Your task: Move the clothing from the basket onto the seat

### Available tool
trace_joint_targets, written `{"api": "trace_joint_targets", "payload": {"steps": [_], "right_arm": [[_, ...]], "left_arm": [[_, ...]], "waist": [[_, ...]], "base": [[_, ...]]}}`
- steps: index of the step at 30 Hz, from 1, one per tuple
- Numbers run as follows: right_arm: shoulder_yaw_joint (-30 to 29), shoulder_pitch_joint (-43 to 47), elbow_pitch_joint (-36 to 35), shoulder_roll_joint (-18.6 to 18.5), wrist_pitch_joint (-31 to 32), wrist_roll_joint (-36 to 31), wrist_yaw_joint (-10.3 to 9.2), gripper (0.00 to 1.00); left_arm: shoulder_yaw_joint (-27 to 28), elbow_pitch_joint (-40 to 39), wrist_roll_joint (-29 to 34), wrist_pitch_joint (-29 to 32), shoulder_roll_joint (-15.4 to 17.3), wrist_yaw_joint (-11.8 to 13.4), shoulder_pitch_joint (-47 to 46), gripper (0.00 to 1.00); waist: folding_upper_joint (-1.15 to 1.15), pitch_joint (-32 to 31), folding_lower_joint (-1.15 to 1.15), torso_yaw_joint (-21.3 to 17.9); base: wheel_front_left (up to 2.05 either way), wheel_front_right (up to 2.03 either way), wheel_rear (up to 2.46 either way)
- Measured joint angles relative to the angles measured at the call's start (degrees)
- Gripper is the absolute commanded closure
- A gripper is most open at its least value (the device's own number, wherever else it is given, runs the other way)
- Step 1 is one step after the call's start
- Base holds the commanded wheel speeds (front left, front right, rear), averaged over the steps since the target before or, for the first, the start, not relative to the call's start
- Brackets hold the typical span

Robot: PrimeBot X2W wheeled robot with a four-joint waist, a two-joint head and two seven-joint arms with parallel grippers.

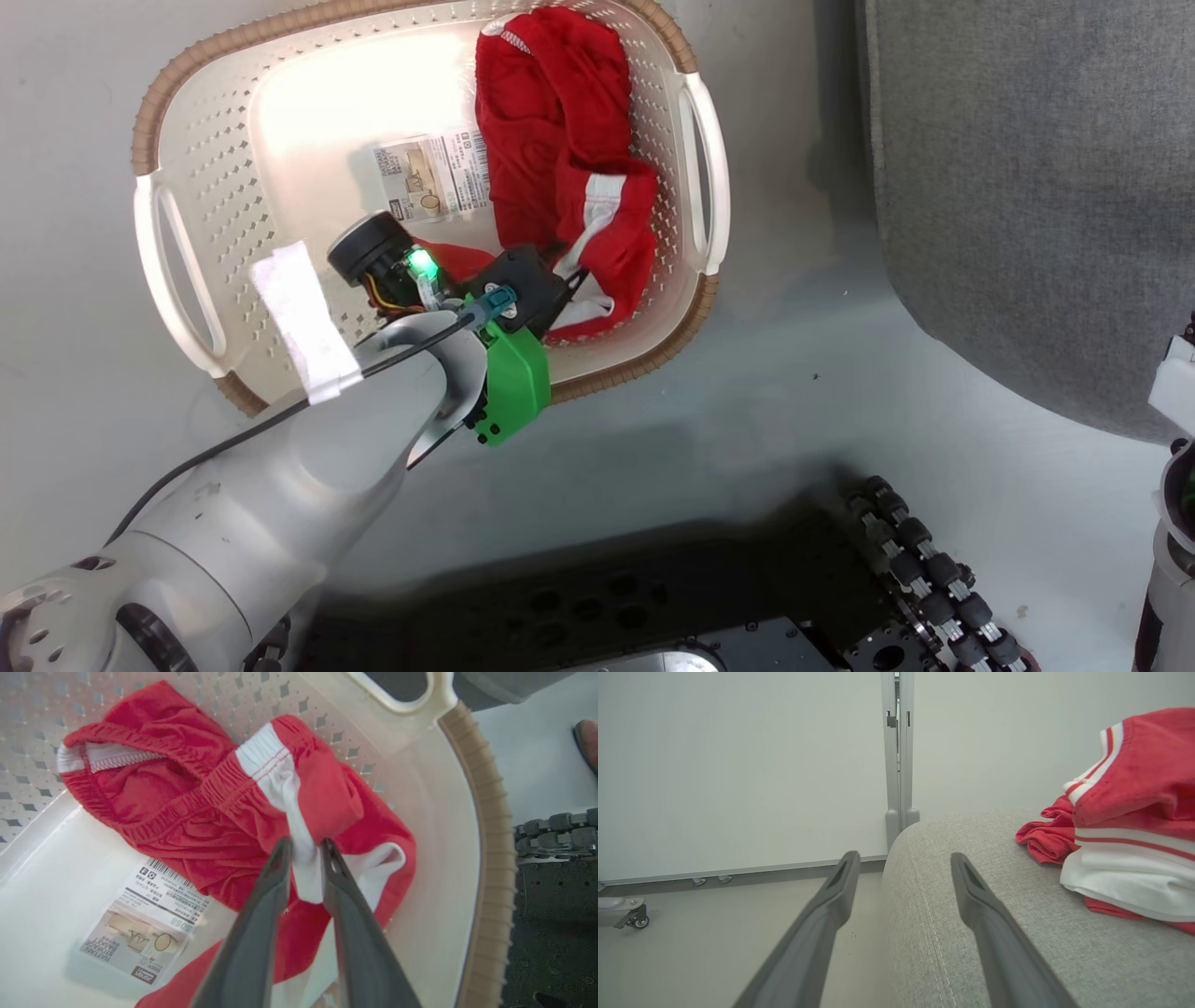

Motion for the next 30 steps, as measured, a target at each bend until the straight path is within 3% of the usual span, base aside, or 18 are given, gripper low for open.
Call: {"api": "trace_joint_targets", "payload": {"steps": [2,3,4,6,7,8,20,29,30], "right_arm": [[0.1,0.0,0.0,0.0,0.0,0.1,0.00,0.00],[0.2,0.1,0.1,0.0,0.0,0.2,0.00,0.00],[0.3,0.1,0.1,0.0,0.0,0.2,0.00,0.00],[0.3,0.2,0.2,0.0,0.0,0.3,0.00,0.00],[0.3,0.4,0.2,0.0,0.0,0.3,0.00,0.00],[0.2,0.5,0.1,0.0,0.0,0.3,0.00,0.00],[-0.3,-1.5,1.4,0.0,0.0,1.0,0.00,0.00],[-0.1,-1.4,3.4,0.0,0.0,0.8,0.00,0.00],[-0.2,-1.4,3.4,0.0,0.0,0.8,0.00,0.00]], "left_arm": [[0.0,-0.3,0.0,-0.9,0.0,0.0,0.0,0.20],[0.0,-0.5,0.0,-1.0,0.0,0.0,0.0,0.06],[0.0,-0.9,0.1,-1.2,-0.1,0.0,0.1,0.16],[0.0,-1.2,0.7,-1.6,-0.5,0.0,0.1,0.59],[0.0,-1.4,1.5,-1.7,-0.6,0.0,0.2,0.96],[0.0,-1.5,2.0,-1.7,-0.7,0.0,0.3,1.00],[0.0,-4.0,4.0,-4.1,0.3,0.0,1.2,1.00],[0.0,-5.1,-1.2,-5.2,1.2,0.0,3.5,1.00],[0.0,-4.9,-2.3,-5.4,1.2,0.0,3.4,0.00]], "waist": [[0.00,-0.1,0.00,-0.1],[0.00,-0.1,0.00,-0.2],[0.00,-0.2,0.00,-0.4],[0.00,-0.4,0.00,-0.6],[0.00,-0.5,0.00,-0.8],[0.00,-0.6,0.00,-0.9],[0.00,-2.4,-0.01,-0.9],[0.00,-7.4,-0.01,0.3],[0.00,-7.7,-0.01,0.6]], "base": [[0.00,0.00,0.00],[0.00,0.00,0.00],[0.00,0.00,0.00],[0.00,0.00,0.00],[0.00,0.00,0.00],[0.00,0.00,0.00],[0.00,0.00,0.00],[0.00,0.00,0.00],[0.00,0.00,0.00]]}}
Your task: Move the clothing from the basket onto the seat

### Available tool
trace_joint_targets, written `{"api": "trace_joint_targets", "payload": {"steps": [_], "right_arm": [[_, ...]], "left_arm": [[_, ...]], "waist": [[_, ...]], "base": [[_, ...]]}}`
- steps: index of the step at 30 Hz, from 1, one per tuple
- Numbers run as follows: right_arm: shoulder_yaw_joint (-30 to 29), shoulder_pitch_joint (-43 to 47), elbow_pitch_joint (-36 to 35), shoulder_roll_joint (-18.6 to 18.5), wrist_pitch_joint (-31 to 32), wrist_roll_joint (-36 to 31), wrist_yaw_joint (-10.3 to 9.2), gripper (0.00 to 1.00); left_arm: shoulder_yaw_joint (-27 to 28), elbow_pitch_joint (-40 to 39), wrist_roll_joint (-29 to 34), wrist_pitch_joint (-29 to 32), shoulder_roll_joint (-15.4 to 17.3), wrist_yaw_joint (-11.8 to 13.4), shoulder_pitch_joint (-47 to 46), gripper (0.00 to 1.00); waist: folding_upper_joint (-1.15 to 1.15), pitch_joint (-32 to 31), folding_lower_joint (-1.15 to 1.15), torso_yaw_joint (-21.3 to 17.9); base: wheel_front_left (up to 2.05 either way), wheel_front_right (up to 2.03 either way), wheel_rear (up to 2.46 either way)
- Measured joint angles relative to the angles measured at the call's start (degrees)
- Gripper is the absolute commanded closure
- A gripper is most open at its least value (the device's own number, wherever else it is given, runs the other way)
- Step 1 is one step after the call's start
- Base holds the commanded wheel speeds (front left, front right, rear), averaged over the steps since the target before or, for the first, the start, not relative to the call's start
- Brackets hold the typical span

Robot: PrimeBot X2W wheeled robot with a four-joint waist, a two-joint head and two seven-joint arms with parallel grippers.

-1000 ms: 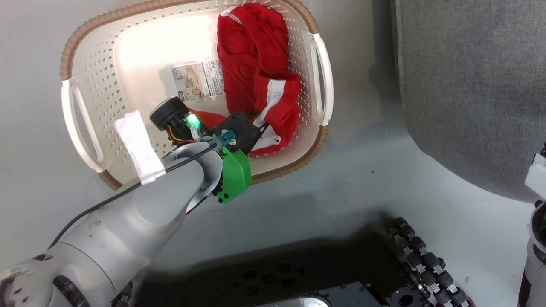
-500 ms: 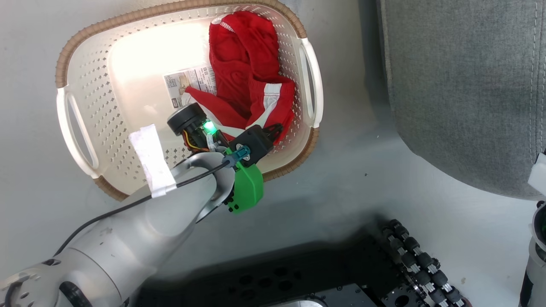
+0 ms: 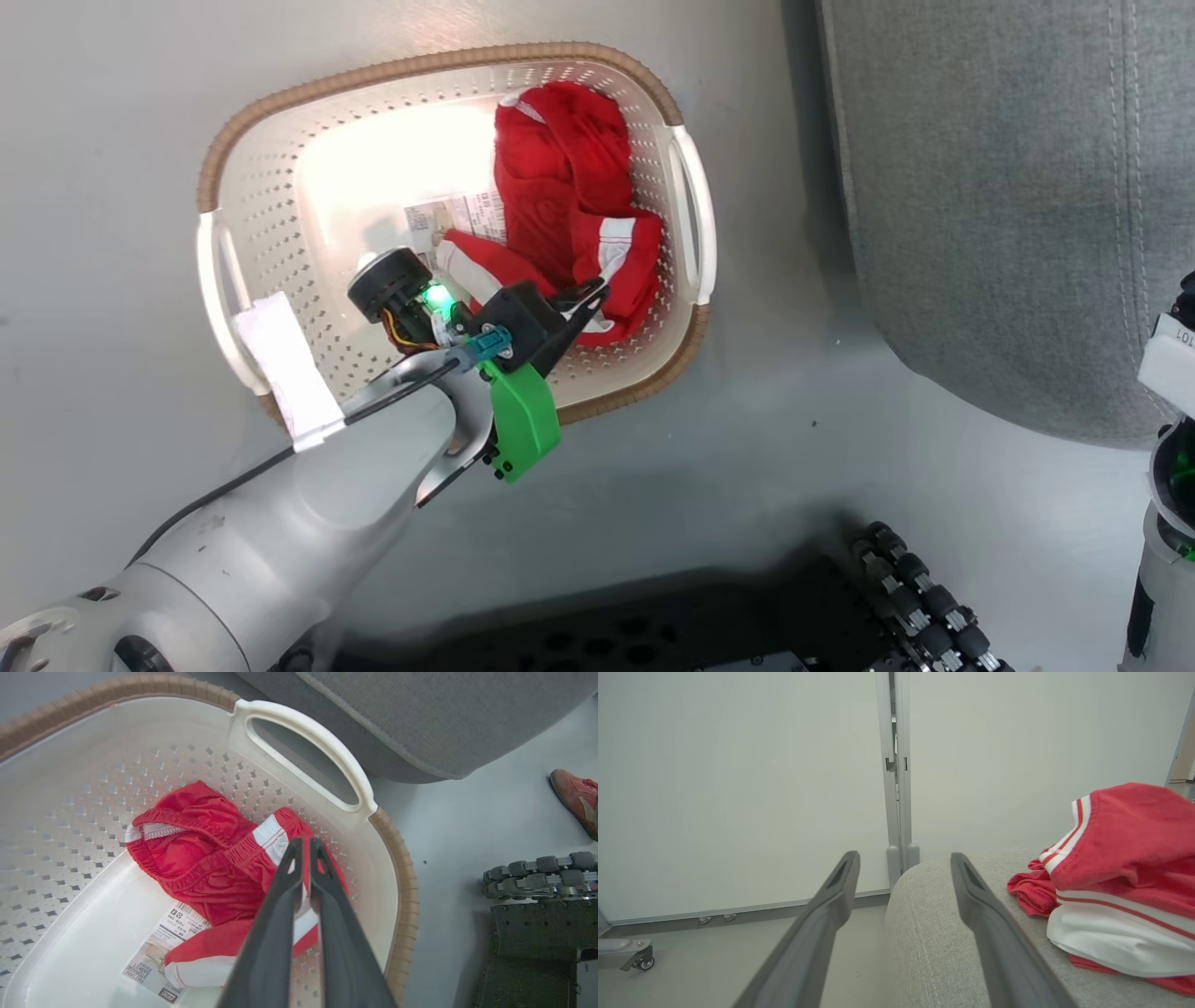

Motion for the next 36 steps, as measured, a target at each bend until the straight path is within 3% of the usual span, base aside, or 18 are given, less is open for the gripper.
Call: {"api": "trace_joint_targets", "payload": {"steps": [12,15,30,31,32,33,36], "right_arm": [[-0.7,-0.2,-0.6,0.0,0.0,1.1,0.00,0.00],[-0.9,-0.2,-0.8,0.0,0.0,1.5,0.00,0.00],[-1.7,0.4,-1.7,0.0,0.0,1.6,0.00,0.00],[-1.7,0.4,-1.7,0.0,0.0,1.6,0.00,0.00],[-1.7,0.5,-1.7,0.0,0.0,1.6,0.00,0.00],[-1.8,0.7,-1.8,0.0,0.0,1.6,0.00,0.00],[-1.9,0.9,-1.9,0.0,0.0,1.6,0.00,0.00]], "left_arm": [[-0.1,1.1,7.4,9.5,2.2,0.0,-0.5,0.00],[-0.1,0.0,12.1,11.7,3.0,0.0,-0.4,0.00],[0.0,6.5,16.3,8.4,1.2,0.0,-2.0,0.00],[0.0,7.2,16.6,8.0,0.9,0.0,-2.0,0.51],[0.0,7.7,16.9,7.4,0.8,0.0,-2.1,0.83],[0.0,8.5,17.2,6.7,0.6,0.0,-2.2,1.00],[0.0,9.9,17.6,6.2,0.1,0.0,-2.2,1.00]], "waist": [[0.00,4.0,0.00,0.6],[0.00,5.3,0.00,0.2],[0.00,8.1,0.00,-0.3],[0.00,8.1,0.00,-0.3],[0.00,8.1,0.00,-0.4],[0.00,8.0,0.00,-0.5],[0.00,7.8,0.00,-0.6]], "base": [[0.00,0.00,0.00],[0.00,0.00,0.00],[0.00,0.00,0.00],[0.00,0.00,0.00],[0.00,0.00,0.00],[0.00,0.00,0.00],[0.00,0.00,0.00]]}}
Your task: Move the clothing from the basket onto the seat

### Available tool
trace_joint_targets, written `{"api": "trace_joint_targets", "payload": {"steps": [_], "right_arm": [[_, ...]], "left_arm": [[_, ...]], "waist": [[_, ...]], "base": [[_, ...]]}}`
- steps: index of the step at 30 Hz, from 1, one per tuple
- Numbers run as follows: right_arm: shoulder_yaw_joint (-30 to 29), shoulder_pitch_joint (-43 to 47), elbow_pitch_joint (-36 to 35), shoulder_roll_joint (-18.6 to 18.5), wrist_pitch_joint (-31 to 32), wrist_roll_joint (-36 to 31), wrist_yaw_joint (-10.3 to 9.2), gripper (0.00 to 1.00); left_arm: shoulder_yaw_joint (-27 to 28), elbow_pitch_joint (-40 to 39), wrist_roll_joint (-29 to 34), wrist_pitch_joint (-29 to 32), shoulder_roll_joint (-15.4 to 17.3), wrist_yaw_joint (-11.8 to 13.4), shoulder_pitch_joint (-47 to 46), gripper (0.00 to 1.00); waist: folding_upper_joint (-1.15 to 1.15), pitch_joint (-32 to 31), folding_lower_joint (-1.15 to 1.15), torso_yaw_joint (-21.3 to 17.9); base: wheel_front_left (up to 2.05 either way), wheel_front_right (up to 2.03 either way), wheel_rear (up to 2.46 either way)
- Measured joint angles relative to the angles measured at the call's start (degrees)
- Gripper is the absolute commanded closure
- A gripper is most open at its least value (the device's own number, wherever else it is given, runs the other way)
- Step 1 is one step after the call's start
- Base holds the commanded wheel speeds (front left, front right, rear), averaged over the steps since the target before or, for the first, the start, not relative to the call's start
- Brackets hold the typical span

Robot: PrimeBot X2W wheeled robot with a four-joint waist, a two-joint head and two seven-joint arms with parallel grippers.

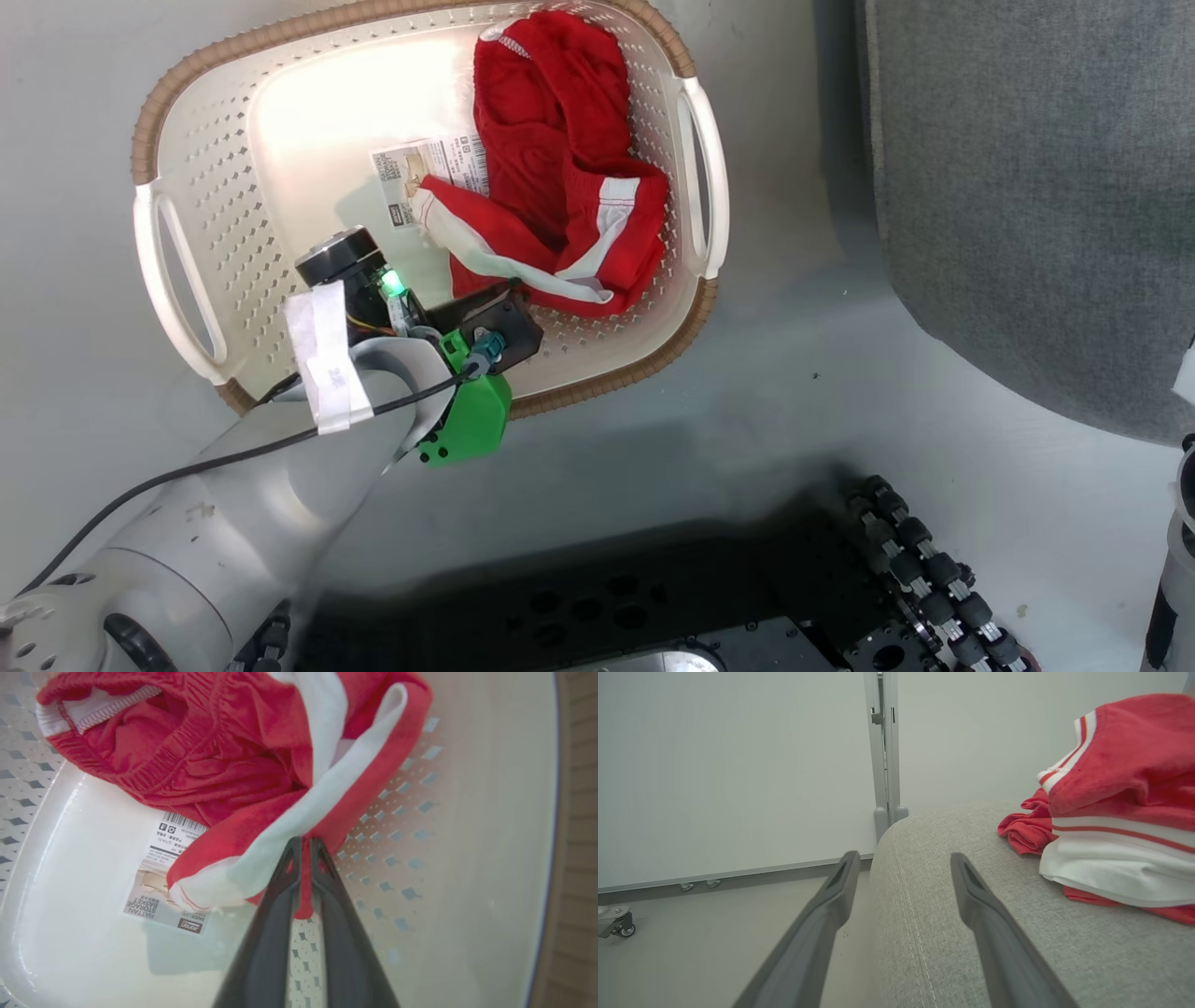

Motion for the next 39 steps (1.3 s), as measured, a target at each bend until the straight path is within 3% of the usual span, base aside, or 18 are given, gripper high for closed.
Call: {"api": "trace_joint_targets", "payload": {"steps": [17,18,19,27,36,37,39], "right_arm": [[0.3,-0.4,0.3,0.0,0.0,0.0,0.00,0.00],[0.4,-0.4,0.3,0.0,0.0,0.0,0.00,0.00],[0.5,-0.4,0.3,0.0,0.0,0.0,0.00,0.00],[1.1,0.6,0.5,0.0,0.0,0.0,0.00,0.00],[0.6,2.4,-0.2,0.0,0.0,-0.1,0.00,0.00],[0.5,2.6,-0.3,0.0,0.0,-0.1,0.00,0.00],[0.2,2.8,-0.4,0.0,0.0,-0.1,0.00,0.00]], "left_arm": [[0.0,-2.4,-0.7,-4.8,-1.6,0.0,0.0,0.99],[0.0,-2.9,-0.8,-4.7,-1.8,0.0,0.2,0.23],[0.0,-3.2,0.2,-4.2,-1.8,0.0,0.3,0.00],[0.0,-3.6,2.3,-3.4,-2.8,0.0,1.0,0.00],[0.0,1.7,4.2,-2.2,-4.8,0.0,1.2,0.00],[0.0,2.3,4.4,-1.9,-4.9,0.0,1.2,0.56],[0.0,3.8,4.4,-2.3,-5.1,0.0,1.1,1.00]], "waist": [[0.00,-1.2,0.00,0.5],[0.00,-1.3,0.00,0.5],[0.00,-1.3,0.00,0.4],[0.00,-1.6,0.00,-0.3],[0.00,-1.7,0.00,-0.7],[0.00,-1.7,0.00,-0.8],[0.00,-1.6,0.00,-0.8]], "base": [[0.00,0.00,0.00],[0.00,0.00,0.00],[0.00,0.00,0.00],[0.00,0.00,0.00],[0.00,0.00,0.00],[0.00,0.00,0.00],[0.00,0.00,0.00]]}}
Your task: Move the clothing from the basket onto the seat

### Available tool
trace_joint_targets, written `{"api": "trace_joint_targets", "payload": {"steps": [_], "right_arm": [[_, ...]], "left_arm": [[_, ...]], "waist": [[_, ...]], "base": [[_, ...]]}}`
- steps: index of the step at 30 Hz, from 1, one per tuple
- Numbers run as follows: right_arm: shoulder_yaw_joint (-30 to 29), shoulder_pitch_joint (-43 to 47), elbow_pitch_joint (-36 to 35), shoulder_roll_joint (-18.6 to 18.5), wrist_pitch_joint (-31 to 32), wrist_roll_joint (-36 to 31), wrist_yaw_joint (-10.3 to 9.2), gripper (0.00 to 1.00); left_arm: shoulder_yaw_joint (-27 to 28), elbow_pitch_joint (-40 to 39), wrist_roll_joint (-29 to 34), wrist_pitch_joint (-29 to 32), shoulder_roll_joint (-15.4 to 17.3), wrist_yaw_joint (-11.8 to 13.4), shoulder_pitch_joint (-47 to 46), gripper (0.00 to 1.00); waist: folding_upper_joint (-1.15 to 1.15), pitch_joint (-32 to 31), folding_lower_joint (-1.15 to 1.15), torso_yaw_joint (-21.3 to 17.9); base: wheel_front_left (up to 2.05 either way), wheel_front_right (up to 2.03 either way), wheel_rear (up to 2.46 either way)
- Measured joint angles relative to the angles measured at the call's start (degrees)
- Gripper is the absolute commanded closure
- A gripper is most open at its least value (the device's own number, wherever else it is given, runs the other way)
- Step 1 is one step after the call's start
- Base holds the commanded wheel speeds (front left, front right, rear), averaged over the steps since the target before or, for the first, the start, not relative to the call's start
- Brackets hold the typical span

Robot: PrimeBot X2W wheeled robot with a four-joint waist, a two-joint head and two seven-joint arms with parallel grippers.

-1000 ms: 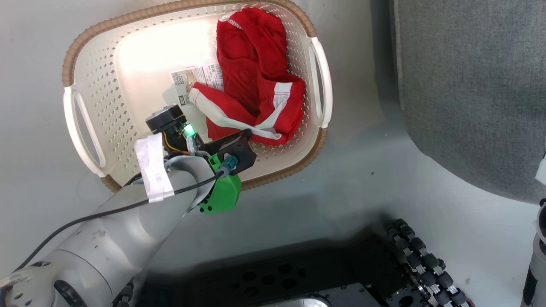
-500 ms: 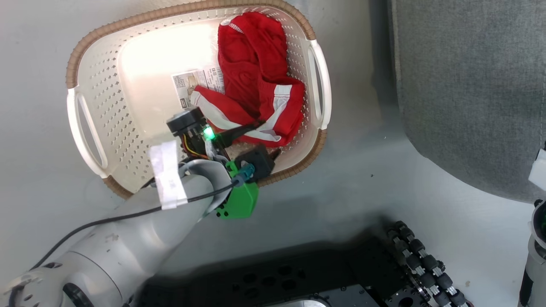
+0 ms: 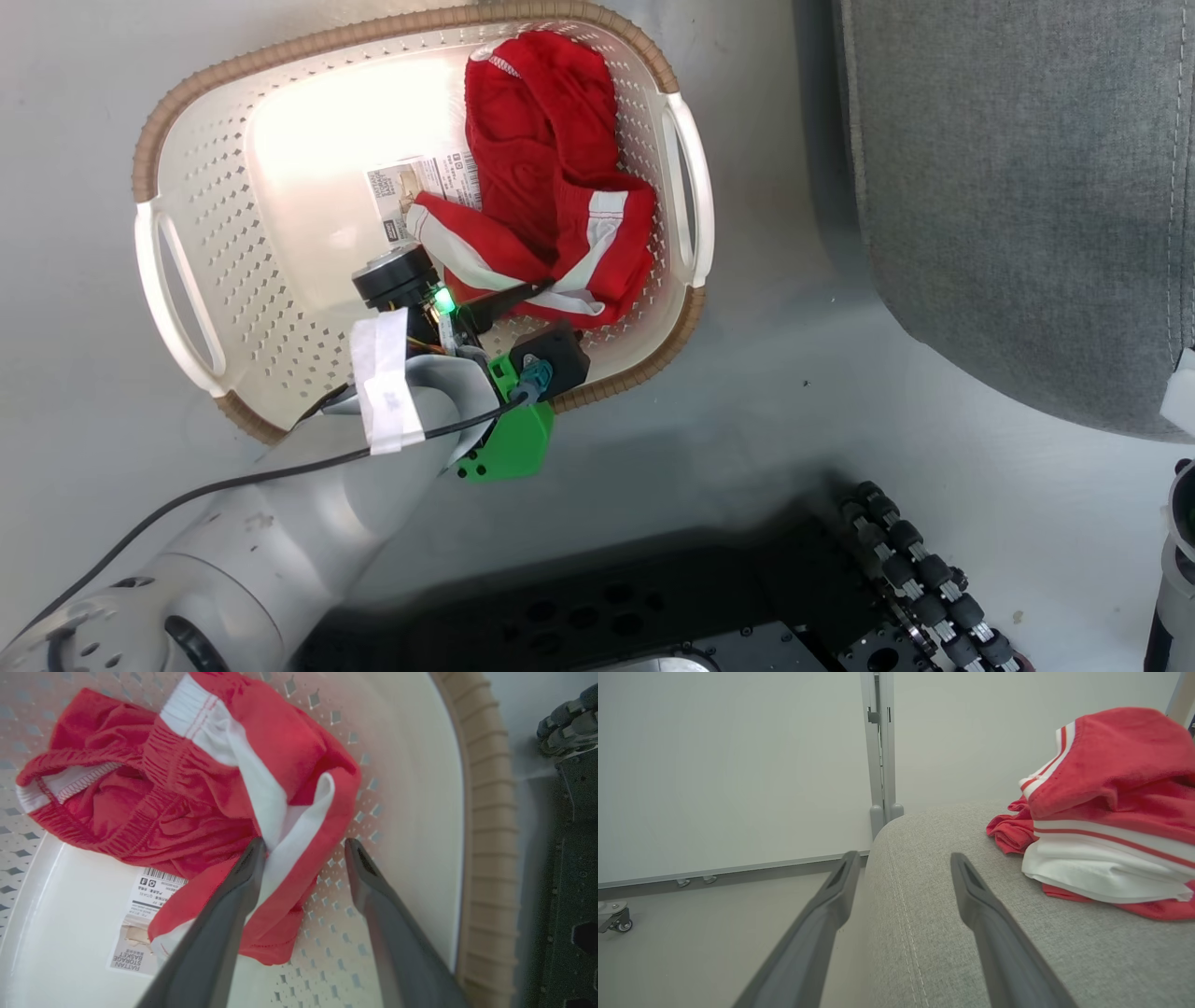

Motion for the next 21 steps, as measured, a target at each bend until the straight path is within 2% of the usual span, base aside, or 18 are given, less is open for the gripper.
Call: {"api": "trace_joint_targets", "payload": {"steps": [5,12,21], "right_arm": [[-0.6,1.0,-0.1,0.0,0.0,0.0,0.00,0.00],[-1.1,0.7,0.0,0.0,0.0,0.0,0.00,0.00],[0.8,-2.6,3.2,0.0,0.0,0.0,0.00,0.00]], "left_arm": [[0.0,0.8,-0.5,-0.7,-1.4,0.0,0.5,1.00],[0.0,-0.6,-1.3,-2.9,-1.6,0.0,0.5,1.00],[0.0,-7.2,-7.1,-3.9,0.8,0.0,-0.5,1.00]], "waist": [[0.00,-0.1,0.00,-0.2],[0.00,-0.3,0.00,0.6],[0.00,-3.2,0.00,1.7]], "base": [[0.00,0.00,0.00],[0.00,0.00,0.00],[0.00,0.00,0.00]]}}
